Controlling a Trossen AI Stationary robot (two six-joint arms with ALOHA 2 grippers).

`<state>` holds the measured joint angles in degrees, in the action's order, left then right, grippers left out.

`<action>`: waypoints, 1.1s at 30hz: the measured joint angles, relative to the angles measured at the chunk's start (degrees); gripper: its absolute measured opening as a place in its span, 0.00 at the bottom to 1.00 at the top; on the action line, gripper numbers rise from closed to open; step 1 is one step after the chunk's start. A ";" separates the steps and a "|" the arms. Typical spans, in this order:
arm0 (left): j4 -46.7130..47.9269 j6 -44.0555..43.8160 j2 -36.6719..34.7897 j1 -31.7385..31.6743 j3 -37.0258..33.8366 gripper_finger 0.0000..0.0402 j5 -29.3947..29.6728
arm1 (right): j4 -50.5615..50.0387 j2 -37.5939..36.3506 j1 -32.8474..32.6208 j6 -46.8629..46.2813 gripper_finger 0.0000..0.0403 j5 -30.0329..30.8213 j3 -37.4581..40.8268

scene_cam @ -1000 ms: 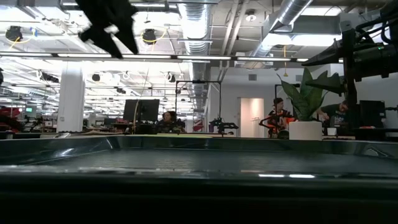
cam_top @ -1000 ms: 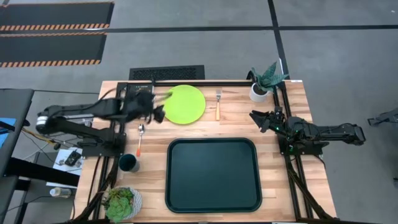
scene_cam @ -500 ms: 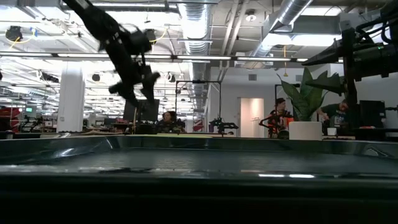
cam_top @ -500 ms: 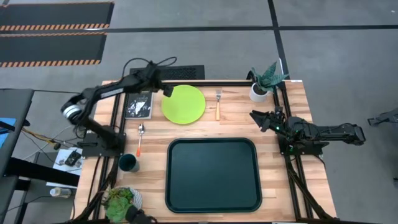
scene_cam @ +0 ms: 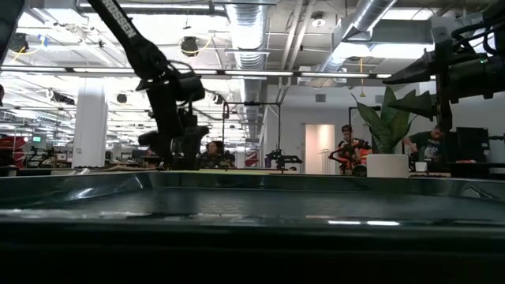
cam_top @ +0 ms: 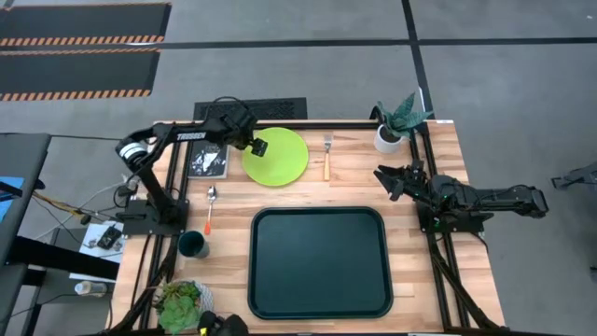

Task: Pick and place plate/cup/fork/spoon on tray
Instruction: Put the light green plate on the bottom right of the black serving tray

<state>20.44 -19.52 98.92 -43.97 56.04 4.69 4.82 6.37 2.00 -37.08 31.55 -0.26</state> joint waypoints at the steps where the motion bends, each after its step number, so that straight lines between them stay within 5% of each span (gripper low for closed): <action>1: 0.08 -0.38 0.42 -0.38 -0.08 0.76 -1.36 | 0.04 0.00 0.00 0.43 0.68 0.24 0.01; 12: -0.90 0.81 1.63 -4.81 -0.04 0.76 -14.63 | 0.76 -0.02 0.02 0.26 0.68 1.38 0.01; 18: -2.02 0.95 2.92 -4.98 -0.03 0.74 -15.19 | 0.84 -0.02 0.02 0.15 0.68 2.06 0.01; 24: -2.37 -0.38 6.46 -4.99 0.75 0.59 -15.03 | 0.95 -0.02 0.02 0.07 0.68 2.17 0.01; 33: -2.86 -1.05 6.80 -4.92 0.68 0.23 -14.40 | 0.96 -0.02 0.05 0.11 0.68 4.63 0.01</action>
<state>17.58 -20.57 105.72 -48.88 56.73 -9.71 5.78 6.35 2.05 -36.97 36.18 -0.25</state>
